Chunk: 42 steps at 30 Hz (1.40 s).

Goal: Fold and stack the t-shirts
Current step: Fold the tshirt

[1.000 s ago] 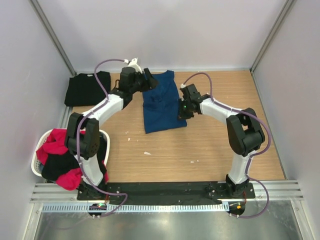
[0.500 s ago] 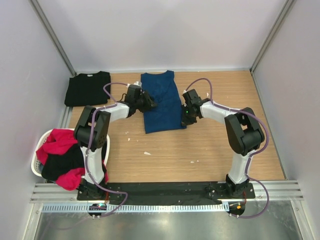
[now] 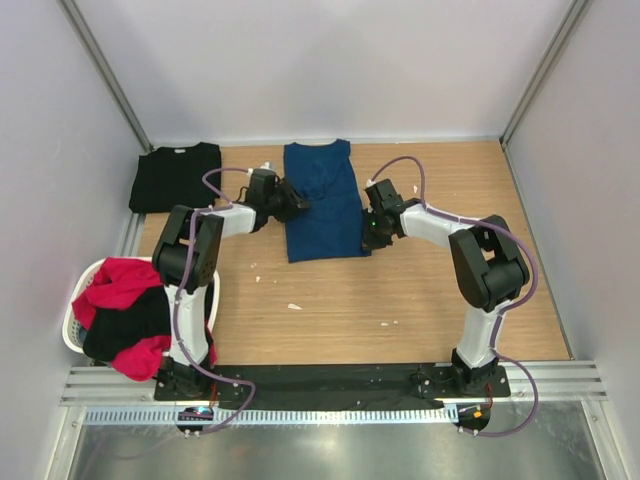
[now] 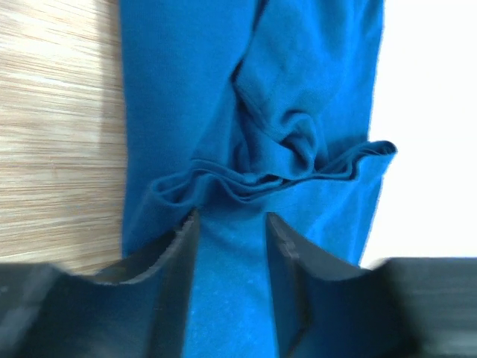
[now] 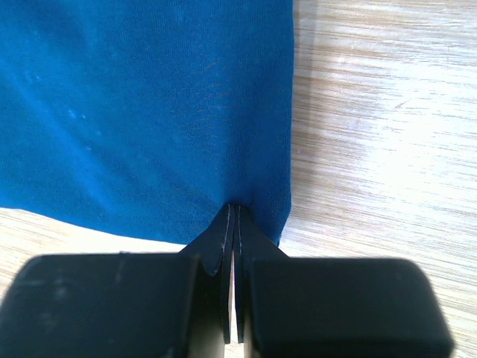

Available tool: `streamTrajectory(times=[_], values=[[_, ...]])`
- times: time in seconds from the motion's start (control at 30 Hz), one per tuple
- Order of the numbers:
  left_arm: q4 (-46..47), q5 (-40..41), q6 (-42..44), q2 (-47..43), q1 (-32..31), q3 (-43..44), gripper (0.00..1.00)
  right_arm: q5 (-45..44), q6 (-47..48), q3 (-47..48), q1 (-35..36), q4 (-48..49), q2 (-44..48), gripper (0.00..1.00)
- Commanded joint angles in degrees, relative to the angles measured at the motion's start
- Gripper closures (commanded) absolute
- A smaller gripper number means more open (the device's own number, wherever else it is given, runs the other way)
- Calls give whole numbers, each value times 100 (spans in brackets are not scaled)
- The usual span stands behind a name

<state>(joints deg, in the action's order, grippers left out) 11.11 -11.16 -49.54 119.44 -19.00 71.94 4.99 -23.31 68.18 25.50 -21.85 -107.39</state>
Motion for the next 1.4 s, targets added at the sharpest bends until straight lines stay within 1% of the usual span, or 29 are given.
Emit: streamTrajectory(times=[0.0,0.07,0.1,0.13,0.17,0.2,0.27,0.3,0.37,0.4,0.47,0.5,0.57,0.63,0.67,0.73,0.77,0.83,0.87,0.93,0.97,1.07,1.1,1.17,1.23,1.37], values=[[137,-131,119,-78,107,136,54,-192,81,-60,8,-293,95,97],[-3,-456,303,-410,107,197,47,35,64,89,8,-390,296,91],[-100,-553,513,-534,107,223,38,89,20,264,8,-417,385,81],[-344,-711,646,-692,107,241,34,150,2,370,8,-443,490,78],[-495,-765,752,-1068,99,241,31,221,-42,580,8,-452,683,67],[-644,-765,857,-1254,90,207,25,213,-77,669,8,-461,780,51],[-1136,-520,1121,-1676,46,119,23,160,-174,828,-1,-452,939,8],[-1408,-371,1174,-2061,-6,-56,22,-14,-191,915,-9,-470,1027,1],[-1778,-64,1096,-2388,-51,-337,22,-174,-227,899,-71,-478,1071,0],[-1823,-27,1026,-2703,-86,-687,22,-192,-244,872,-115,-513,1037,0],[-1867,148,720,-2977,-121,-1084,22,-87,-296,828,-255,-654,966,0],[-1859,201,631,-3162,-173,-1469,23,-17,-332,689,-386,-646,931,0],[-1850,351,376,-3286,-209,-1770,25,291,-428,304,-484,-401,966,0],[-1771,290,226,-3304,-226,-2121,28,475,-446,91,-519,-146,1010,4],[-1745,229,164,-3287,-235,-2201,30,563,-438,3,-519,-66,1001,8],[-1622,88,15,-3225,-262,-2325,33,669,-446,-147,-519,22,914,13],[-1560,53,-38,-3199,-270,-2447,35,713,-455,-200,-519,40,887,17],[-1419,17,-170,-3155,-270,-2527,35,740,-437,-235,-519,101,817,19],[-1376,8,-188,-3085,-270,-2553,36,766,-438,-253,-519,136,773,23],[-1305,-27,-258,-3014,-279,-2554,36,836,-446,-305,-519,224,703,26],[-1287,-35,-275,-2971,-279,-2562,37,871,-455,-323,-519,286,676,29],[-1235,17,-363,-2777,-279,-2580,41,986,-499,-367,-519,374,536,33],[-1217,43,-381,-2707,-288,-2597,44,986,-516,-367,-519,365,466,34],[-1182,157,-425,-2663,-288,-2624,47,942,-551,-393,-519,391,421,34],[-1190,236,-425,-2628,-288,-2624,48,933,-569,-446,-519,435,404,35],[-1173,290,-425,-2469,-297,-2571,49,968,-587,-464,-519,444,290,40]])
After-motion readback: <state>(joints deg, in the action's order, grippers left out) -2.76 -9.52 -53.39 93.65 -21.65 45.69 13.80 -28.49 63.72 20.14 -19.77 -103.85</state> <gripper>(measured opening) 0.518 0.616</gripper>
